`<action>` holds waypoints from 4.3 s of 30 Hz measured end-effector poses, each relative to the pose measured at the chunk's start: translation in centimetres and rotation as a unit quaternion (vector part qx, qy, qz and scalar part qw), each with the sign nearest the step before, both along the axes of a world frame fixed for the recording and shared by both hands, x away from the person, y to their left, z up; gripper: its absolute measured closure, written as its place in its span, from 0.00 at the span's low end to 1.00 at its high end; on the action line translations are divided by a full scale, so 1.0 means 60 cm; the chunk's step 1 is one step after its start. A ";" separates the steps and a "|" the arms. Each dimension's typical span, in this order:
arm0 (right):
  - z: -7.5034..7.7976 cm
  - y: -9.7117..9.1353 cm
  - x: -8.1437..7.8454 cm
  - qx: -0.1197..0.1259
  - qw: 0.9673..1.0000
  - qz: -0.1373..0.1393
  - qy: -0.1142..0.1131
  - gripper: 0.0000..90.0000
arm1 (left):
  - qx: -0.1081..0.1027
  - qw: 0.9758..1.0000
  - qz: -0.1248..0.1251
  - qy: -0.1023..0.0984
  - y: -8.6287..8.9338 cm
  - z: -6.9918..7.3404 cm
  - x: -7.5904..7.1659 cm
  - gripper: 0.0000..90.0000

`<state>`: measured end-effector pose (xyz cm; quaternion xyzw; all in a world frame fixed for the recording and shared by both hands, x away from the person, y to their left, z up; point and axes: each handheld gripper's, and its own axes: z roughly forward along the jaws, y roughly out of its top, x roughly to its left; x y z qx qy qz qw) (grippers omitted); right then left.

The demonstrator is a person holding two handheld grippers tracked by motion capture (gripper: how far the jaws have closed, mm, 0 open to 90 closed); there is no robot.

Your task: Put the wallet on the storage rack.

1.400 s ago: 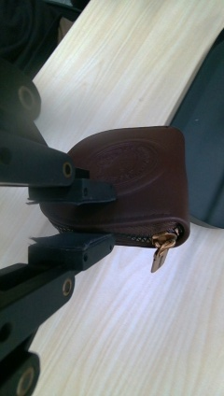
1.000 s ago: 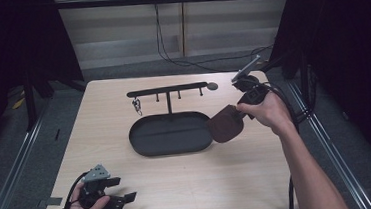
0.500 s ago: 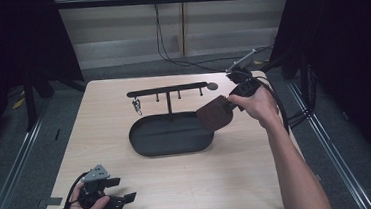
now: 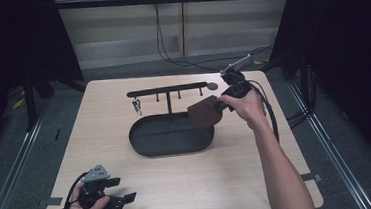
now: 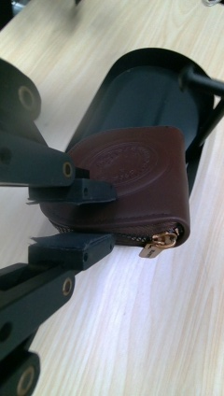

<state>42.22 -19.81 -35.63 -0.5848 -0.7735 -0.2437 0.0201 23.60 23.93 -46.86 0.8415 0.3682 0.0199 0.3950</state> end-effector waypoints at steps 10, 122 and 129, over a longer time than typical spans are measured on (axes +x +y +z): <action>-0.048 0.025 0.008 0.028 1.000 0.006 0.005 0.83 | 0.000 1.000 0.002 0.000 0.000 0.000 0.000 0.18; -0.120 -0.044 -0.128 0.071 0.986 -0.014 -0.152 0.24 | 0.002 0.999 0.041 0.010 0.015 -0.004 0.013 0.18; -0.123 -0.062 -0.166 0.067 0.985 -0.012 -0.158 0.24 | 0.001 0.999 0.041 0.009 0.014 -0.003 0.012 0.18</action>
